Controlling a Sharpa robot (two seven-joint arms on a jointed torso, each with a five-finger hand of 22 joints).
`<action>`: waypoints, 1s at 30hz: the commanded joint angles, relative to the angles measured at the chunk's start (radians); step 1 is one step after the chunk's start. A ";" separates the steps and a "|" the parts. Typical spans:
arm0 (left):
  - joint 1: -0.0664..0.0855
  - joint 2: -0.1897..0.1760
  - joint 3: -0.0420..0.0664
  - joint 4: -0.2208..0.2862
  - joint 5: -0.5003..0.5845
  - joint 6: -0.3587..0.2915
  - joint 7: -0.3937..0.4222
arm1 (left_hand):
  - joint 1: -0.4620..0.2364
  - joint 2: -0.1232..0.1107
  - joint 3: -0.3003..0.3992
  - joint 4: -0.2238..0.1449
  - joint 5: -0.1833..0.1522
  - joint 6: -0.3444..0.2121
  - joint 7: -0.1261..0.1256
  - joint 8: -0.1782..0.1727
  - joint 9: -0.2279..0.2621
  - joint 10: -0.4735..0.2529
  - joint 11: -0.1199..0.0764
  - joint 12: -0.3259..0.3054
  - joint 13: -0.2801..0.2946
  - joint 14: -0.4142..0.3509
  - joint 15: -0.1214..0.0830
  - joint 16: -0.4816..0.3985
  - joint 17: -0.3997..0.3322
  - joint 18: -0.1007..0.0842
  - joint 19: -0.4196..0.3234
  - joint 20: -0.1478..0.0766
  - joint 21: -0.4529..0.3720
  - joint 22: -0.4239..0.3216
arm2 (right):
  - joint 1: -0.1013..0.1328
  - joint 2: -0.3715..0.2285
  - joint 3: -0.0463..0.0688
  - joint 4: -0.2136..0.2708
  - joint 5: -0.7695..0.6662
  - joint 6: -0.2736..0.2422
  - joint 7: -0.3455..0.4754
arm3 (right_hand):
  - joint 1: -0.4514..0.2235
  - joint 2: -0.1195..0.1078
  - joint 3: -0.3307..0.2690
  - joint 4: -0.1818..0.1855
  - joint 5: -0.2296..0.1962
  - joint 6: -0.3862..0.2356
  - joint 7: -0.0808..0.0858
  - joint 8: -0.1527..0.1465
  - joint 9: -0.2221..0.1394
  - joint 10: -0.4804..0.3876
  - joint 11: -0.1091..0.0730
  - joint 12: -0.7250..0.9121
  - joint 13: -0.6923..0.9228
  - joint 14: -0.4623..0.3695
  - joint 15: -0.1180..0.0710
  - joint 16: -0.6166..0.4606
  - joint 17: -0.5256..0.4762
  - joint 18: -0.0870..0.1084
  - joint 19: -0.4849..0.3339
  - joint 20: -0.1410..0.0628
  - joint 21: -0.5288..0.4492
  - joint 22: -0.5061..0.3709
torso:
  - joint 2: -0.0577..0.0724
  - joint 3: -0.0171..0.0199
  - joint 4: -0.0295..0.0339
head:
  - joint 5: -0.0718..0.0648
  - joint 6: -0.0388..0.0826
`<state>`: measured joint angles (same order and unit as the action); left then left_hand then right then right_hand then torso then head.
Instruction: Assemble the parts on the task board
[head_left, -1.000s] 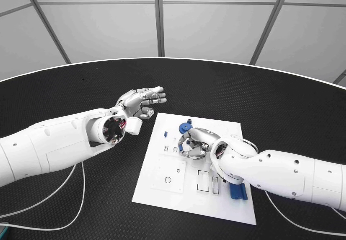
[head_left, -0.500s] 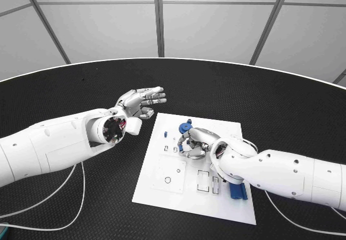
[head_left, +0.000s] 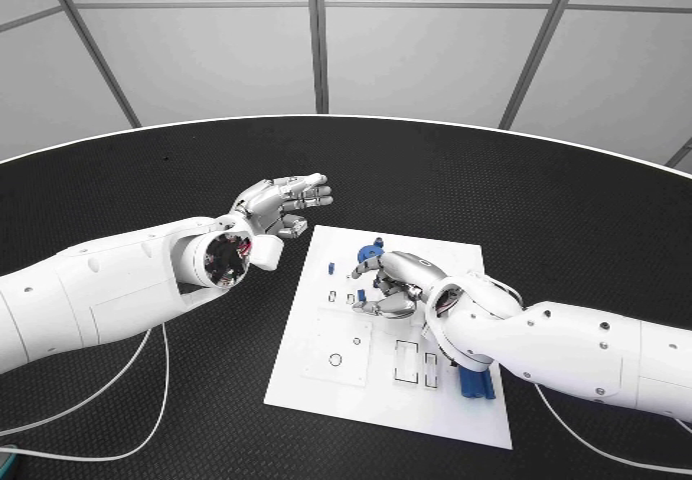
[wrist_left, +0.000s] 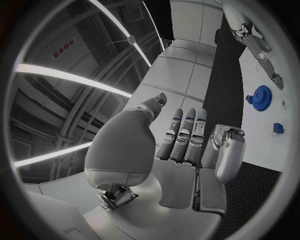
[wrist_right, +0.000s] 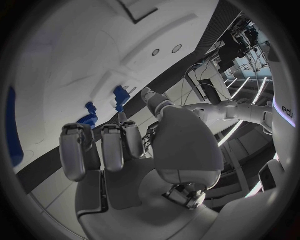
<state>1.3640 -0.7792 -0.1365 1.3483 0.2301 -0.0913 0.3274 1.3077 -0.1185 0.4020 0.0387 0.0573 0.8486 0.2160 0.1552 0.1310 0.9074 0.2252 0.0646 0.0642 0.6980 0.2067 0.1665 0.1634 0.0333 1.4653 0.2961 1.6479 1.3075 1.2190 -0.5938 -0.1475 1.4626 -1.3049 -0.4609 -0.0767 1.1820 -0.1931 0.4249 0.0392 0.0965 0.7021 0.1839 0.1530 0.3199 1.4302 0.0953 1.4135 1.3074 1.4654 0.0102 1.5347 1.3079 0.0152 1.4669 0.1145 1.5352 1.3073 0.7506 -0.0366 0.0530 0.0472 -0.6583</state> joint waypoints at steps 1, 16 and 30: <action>0.000 0.000 0.000 0.000 0.000 0.010 -0.003 | -0.001 -0.014 0.000 0.006 -0.002 -0.017 0.051 0.002 0.001 -0.030 0.008 -0.007 -0.003 -0.122 0.015 -0.047 -0.028 0.015 0.058 0.003 0.056 0.040 | 0.000 -0.024 0.000 0.030 0.014 -0.018 0.041 | 0.026 0.006 -0.050 0.016 -0.004 -0.021 -0.004 -0.003 -0.009 -0.019 -0.001 -0.020 0.099 0.076 0.006 -0.012 0.141 0.002 0.071 0.004 -0.016 0.211 | -0.002 0.0004 -0.0010 | 0.000 0.001; -0.001 -0.005 0.000 0.001 -0.016 0.011 -0.015 | 0.025 -0.008 -0.185 0.123 0.001 -0.220 0.015 -0.048 -0.019 -0.440 -0.028 -0.016 -0.017 -0.430 0.074 -0.124 -0.093 0.018 0.060 -0.002 0.052 0.000 | 0.009 -0.186 0.002 0.213 0.124 -0.089 0.148 | 0.081 0.037 -0.126 0.054 0.015 0.032 -0.008 0.045 -0.004 -0.034 -0.006 -0.036 0.078 0.065 0.001 -0.035 0.097 0.013 0.051 -0.001 -0.054 0.175 | -0.011 0.0002 -0.0012 | -0.002 0.007; -0.005 -0.021 0.000 0.002 -0.101 0.015 -0.069 | 0.108 0.086 -0.108 0.102 0.000 0.205 -0.084 0.236 0.136 0.318 -0.153 0.347 0.143 0.540 -0.176 0.486 0.228 -0.033 0.106 0.005 -0.077 0.263 | 0.074 -0.373 0.002 0.245 0.331 -0.142 0.178 | 0.094 0.042 -0.130 0.069 0.031 0.074 -0.011 0.075 -0.002 -0.036 -0.009 -0.044 0.069 0.060 -0.003 -0.049 0.075 0.017 0.043 -0.005 -0.072 0.159 | -0.017 0.0026 0.0000 | -0.014 0.010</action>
<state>1.3595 -0.7994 -0.1369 1.3500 0.1389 -0.0788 0.2679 1.4162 -0.0400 0.2900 0.1424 0.0573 1.0384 0.1417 0.3713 0.2538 1.2017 0.0843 0.3922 0.1973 1.2151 0.0399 0.6237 0.3766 0.0067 1.4653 0.2960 1.5731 1.3080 1.2894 -0.9401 -0.1459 1.7086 -0.9844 -0.6007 0.1015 1.2678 -0.1516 0.2956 0.1039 0.1231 0.7667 0.1731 0.2242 0.3163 1.3950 0.0876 1.3718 1.3080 1.4653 0.0101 1.4904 1.3076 0.0152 1.4669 0.1144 1.4675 1.3081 0.7375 -0.0361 0.0522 0.0362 -0.6468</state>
